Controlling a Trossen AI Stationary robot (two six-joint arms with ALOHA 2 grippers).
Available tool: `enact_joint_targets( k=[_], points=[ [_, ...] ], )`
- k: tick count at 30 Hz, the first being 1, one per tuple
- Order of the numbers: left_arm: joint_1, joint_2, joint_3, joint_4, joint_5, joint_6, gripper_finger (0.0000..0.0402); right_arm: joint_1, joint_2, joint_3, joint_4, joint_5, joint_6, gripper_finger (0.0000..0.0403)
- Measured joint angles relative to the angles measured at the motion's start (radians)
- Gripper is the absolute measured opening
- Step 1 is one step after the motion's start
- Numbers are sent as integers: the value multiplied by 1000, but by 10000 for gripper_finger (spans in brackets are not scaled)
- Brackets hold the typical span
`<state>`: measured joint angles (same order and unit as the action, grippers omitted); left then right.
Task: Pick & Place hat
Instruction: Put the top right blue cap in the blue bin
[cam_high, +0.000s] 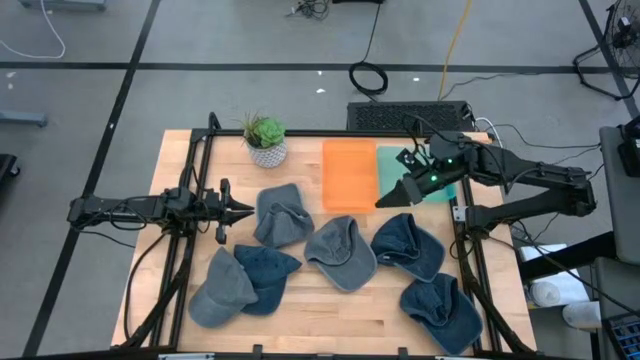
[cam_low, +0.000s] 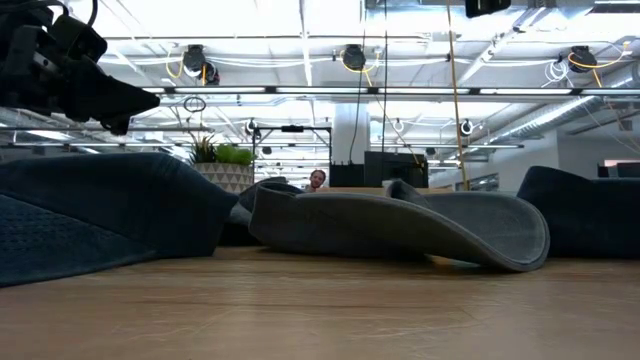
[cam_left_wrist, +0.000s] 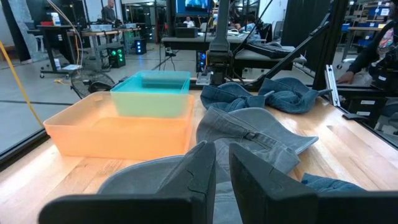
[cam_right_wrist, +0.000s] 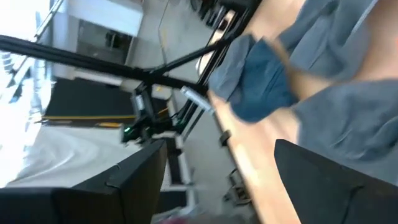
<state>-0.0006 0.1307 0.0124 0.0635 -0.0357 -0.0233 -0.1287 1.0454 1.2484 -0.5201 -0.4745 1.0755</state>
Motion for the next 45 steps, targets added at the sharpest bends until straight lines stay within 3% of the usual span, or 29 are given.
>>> enact_joint_targets(
  k=[10, 20, 35, 41, 45],
  points=[
    [0, 0, 0, 0, 0, 0, 51, 0, 38, 0, 40, -207, 65, 290],
    [0, 0, 0, 0, 0, 0, 51, 0, 116, 44, -11, -205, -37, 290],
    [0, 0, 0, 0, 0, 0, 51, -39, 275, 67, -160, -22, -326, 290],
    [0, 0, 0, 0, 0, 0, 51, -43, 311, 67, -292, 133, -445, 290],
    [0, 0, 0, -1, 0, 0, 51, -42, 314, 67, -342, 137, -452, 290]
  ],
)
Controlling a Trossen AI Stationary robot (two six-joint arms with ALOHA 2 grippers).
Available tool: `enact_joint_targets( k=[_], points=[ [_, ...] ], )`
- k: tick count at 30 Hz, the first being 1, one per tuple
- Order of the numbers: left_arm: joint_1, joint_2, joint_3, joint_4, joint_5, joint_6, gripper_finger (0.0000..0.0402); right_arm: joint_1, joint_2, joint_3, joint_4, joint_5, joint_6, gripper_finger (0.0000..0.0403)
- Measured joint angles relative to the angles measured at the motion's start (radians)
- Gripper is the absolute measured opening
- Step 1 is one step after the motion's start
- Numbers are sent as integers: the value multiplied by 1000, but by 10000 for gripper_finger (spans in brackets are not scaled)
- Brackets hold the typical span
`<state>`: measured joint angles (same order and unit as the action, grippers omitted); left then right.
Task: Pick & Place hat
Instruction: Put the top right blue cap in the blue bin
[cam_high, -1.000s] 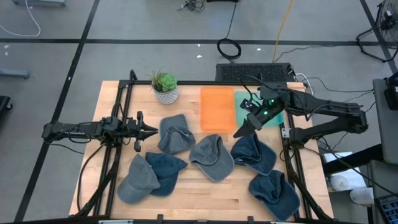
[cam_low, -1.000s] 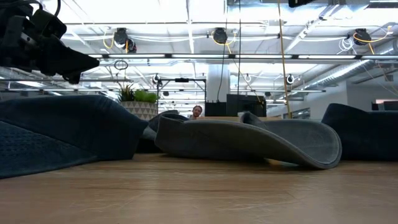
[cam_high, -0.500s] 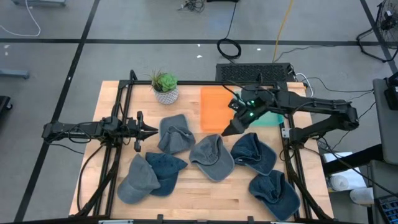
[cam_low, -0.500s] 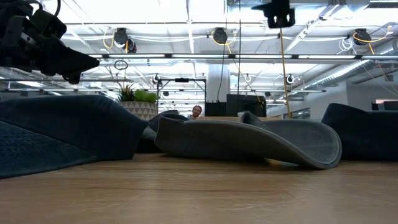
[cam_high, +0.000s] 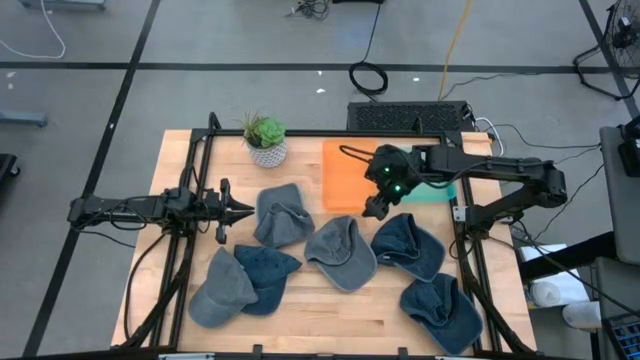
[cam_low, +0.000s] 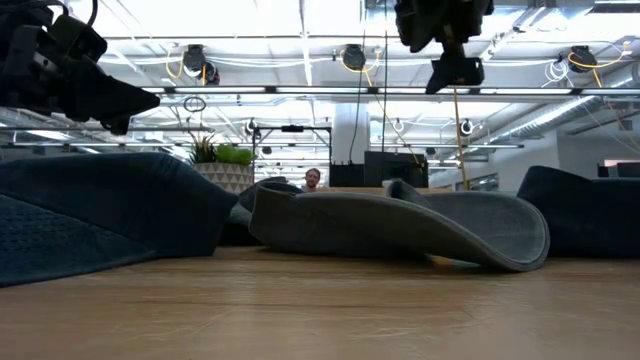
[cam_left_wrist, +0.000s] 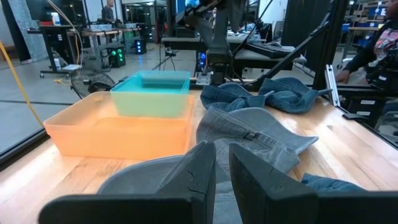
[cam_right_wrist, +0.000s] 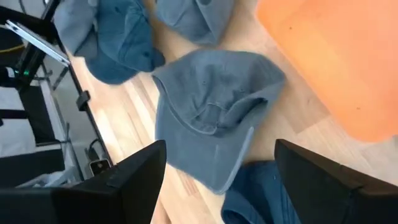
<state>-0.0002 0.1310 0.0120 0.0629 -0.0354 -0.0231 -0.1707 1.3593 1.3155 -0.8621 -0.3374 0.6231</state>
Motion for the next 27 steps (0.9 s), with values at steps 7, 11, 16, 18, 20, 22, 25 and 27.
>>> enact_joint_targets(
  k=[7, 11, 16, 18, 20, 22, 25, 27],
  points=[
    [0, 0, 0, 1, 0, 0, 51, 52, 51, 41, -96, 10, -13, 290],
    [0, 0, 0, 1, 0, 0, 51, 74, 114, 134, -264, 101, -76, 290],
    [0, 0, 0, 1, 0, 0, 51, 93, 149, 204, -399, 158, -94, 290],
    [0, 0, 0, 1, 0, 0, 51, 105, 154, 231, -426, 157, -94, 290],
    [0, 0, 0, 1, 0, 0, 51, 122, 174, 266, -459, 158, -94, 290],
    [0, 0, 0, 1, 0, 0, 51, 138, 182, 292, -490, 166, -98, 290],
    [0, 0, 0, 1, 0, 0, 51, 150, 209, 333, -506, 180, -114, 290],
    [0, 0, 0, 1, 0, 0, 51, 154, 219, 335, -520, 180, -115, 290]
  ],
)
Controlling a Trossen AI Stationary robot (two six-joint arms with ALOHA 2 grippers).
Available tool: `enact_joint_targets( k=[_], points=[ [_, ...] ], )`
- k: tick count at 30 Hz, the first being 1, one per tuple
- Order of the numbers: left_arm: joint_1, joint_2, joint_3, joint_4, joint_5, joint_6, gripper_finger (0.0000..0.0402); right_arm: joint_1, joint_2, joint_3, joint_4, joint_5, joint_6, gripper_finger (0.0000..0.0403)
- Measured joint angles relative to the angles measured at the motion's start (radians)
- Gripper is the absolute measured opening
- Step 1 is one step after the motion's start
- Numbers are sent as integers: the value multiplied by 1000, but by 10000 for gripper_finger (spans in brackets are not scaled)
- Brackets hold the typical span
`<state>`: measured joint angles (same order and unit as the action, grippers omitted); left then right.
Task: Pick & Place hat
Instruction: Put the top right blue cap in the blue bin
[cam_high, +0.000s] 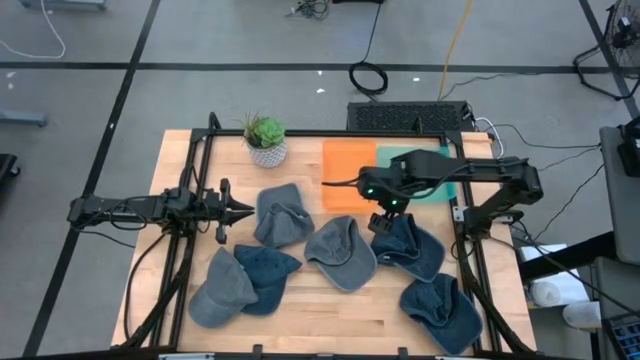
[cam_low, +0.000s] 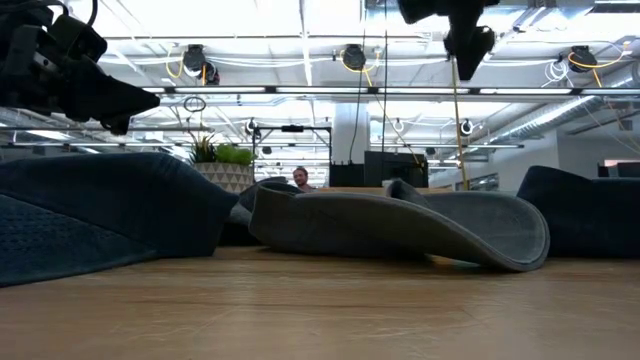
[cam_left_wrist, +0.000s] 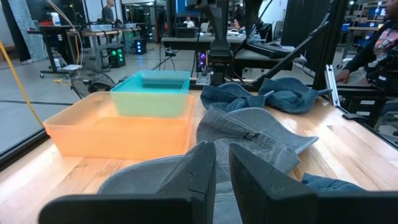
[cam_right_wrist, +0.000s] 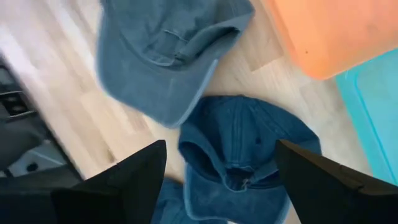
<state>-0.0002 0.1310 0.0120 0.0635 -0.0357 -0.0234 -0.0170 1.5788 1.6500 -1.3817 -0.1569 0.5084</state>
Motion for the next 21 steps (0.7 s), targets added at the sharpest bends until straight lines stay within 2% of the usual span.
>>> enact_joint_targets(
  k=[21],
  points=[
    [0, 0, 0, 0, 0, 0, 51, -9, -29, -24, -43, 0, -35, 290]
  ],
)
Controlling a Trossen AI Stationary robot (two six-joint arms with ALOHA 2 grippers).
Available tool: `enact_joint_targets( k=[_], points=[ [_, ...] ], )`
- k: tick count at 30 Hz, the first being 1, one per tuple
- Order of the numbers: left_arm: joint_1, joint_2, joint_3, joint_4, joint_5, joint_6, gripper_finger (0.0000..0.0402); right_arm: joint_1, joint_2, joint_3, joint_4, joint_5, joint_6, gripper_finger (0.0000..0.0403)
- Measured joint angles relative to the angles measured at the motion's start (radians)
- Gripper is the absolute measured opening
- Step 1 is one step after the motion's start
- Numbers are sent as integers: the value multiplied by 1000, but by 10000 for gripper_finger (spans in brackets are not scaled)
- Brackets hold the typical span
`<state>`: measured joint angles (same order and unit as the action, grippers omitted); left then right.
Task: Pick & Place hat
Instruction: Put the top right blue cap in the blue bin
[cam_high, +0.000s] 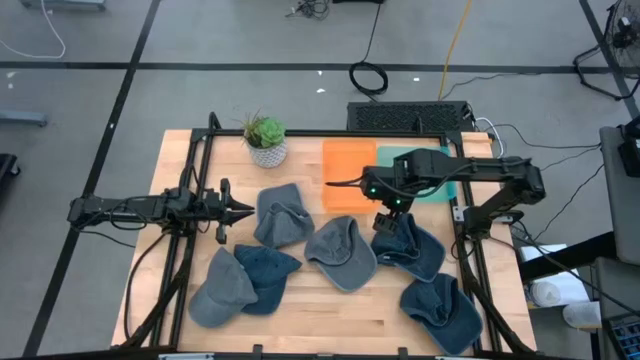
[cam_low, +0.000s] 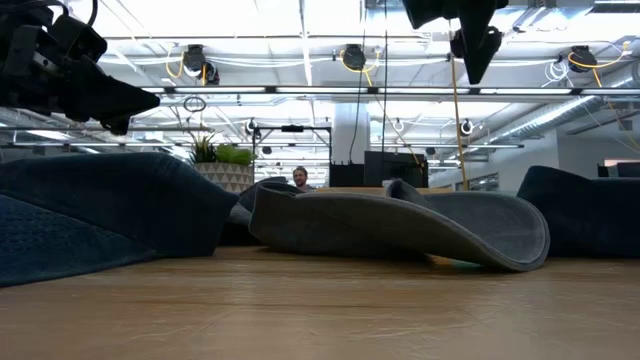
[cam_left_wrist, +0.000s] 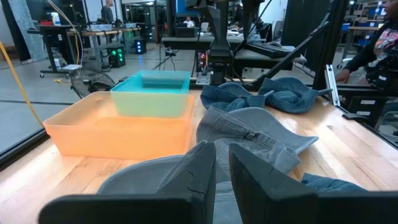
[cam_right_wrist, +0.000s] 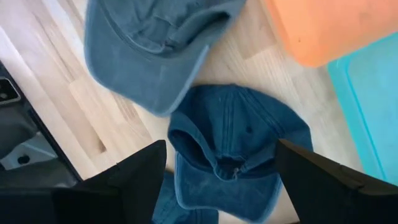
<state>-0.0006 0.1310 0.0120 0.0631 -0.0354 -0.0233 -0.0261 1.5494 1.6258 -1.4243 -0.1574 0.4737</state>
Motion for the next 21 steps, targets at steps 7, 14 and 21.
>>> enact_joint_targets(
  k=[7, 14, 21],
  points=[
    [0, 0, 0, 0, 0, 0, 51, 0, -68, -80, -3, 0, 11, 290],
    [0, 0, 0, 0, 0, 0, 51, 0, -152, -175, -6, -3, 64, 290],
    [0, 0, 0, 0, 0, 0, 51, -1, -229, -267, -1, -4, 90, 290]
  ],
)
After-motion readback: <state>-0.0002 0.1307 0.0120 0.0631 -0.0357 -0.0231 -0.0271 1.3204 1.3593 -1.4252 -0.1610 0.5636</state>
